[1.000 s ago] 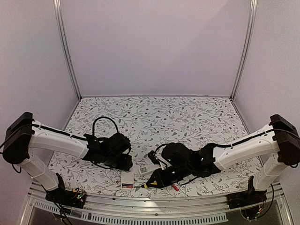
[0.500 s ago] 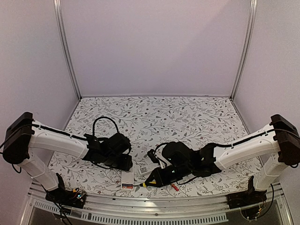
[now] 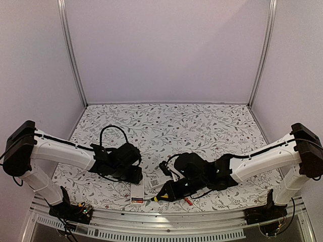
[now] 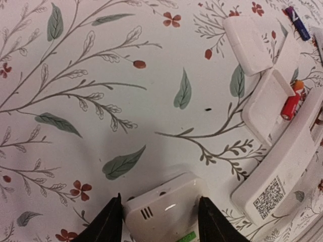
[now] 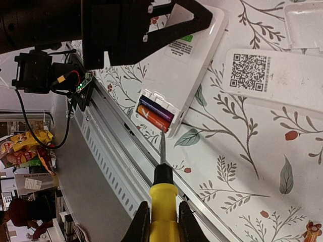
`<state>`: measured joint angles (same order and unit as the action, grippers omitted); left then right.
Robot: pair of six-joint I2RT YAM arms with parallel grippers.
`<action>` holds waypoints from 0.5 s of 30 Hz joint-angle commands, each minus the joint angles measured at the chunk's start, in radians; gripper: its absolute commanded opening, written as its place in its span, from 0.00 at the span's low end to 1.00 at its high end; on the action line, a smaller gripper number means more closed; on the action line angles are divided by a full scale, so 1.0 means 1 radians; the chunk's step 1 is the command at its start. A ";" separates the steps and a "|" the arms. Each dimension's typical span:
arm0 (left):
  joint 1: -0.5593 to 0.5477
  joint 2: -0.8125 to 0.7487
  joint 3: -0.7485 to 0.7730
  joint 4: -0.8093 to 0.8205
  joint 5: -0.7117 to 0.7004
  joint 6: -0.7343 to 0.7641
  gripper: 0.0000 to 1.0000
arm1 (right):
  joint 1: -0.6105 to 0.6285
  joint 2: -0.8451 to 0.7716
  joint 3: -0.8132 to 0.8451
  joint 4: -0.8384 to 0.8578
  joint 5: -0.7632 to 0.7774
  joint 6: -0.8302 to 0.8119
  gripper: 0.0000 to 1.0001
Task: Unload the batteries from the remote control
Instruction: Adjust the remote control without the battery cover at the center of the board.
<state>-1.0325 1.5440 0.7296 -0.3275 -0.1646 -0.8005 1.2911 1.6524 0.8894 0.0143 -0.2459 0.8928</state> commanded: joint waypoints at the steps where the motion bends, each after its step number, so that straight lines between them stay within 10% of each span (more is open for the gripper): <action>1: -0.029 0.038 -0.027 -0.125 0.046 0.014 0.49 | 0.004 0.026 0.023 -0.013 -0.003 0.002 0.00; 15: -0.029 0.041 -0.023 -0.126 0.050 0.018 0.48 | 0.004 0.042 0.032 -0.032 -0.010 0.008 0.00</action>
<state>-1.0325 1.5444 0.7322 -0.3309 -0.1646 -0.8001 1.2911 1.6714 0.8932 -0.0059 -0.2462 0.9012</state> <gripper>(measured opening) 0.486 0.142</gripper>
